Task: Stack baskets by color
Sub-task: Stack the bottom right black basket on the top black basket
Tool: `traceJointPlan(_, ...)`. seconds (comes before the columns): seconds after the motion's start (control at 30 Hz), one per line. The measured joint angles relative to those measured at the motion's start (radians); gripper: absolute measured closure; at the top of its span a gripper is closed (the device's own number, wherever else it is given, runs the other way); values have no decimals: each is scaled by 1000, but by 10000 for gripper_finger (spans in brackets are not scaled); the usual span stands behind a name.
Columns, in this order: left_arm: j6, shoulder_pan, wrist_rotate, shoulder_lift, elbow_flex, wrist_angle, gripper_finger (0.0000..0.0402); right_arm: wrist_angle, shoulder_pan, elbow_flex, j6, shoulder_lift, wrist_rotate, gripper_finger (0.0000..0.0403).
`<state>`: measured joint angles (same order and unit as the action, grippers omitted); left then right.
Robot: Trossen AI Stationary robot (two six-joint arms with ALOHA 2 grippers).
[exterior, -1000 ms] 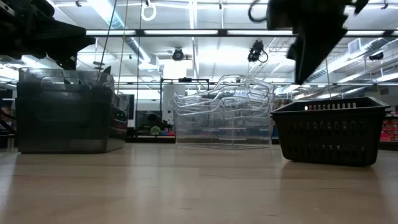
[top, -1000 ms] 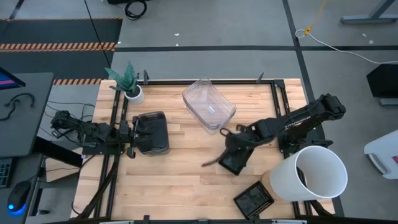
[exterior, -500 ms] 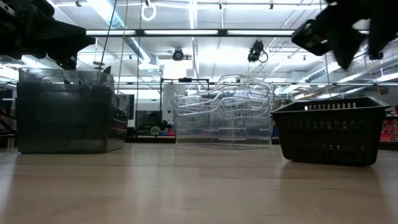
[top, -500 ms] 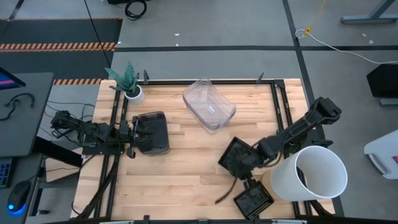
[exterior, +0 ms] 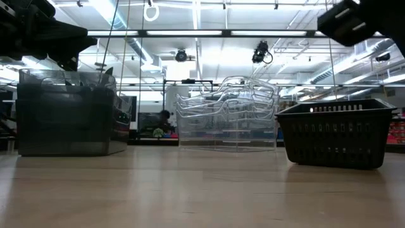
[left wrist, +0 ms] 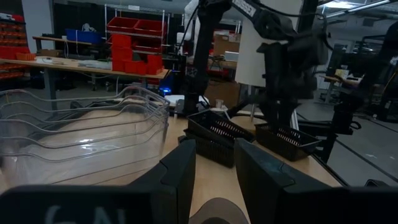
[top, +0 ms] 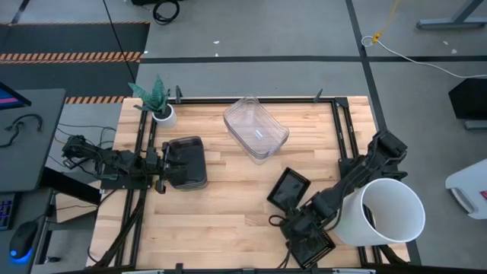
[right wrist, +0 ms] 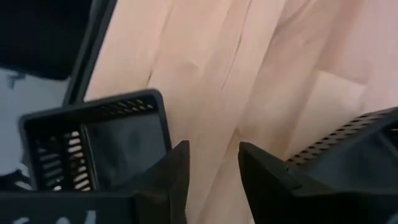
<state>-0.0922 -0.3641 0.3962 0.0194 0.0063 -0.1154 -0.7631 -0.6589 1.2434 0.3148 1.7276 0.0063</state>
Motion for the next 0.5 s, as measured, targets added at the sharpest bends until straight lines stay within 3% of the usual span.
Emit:
traceJointPlan(0.23,0,0,0,0,0,0,283,2,-8,1,-18,68,-61,251)
traceJointPlan(0.5,0,0,0,0,0,0,283,1,-12,1,21,63,-92,226)
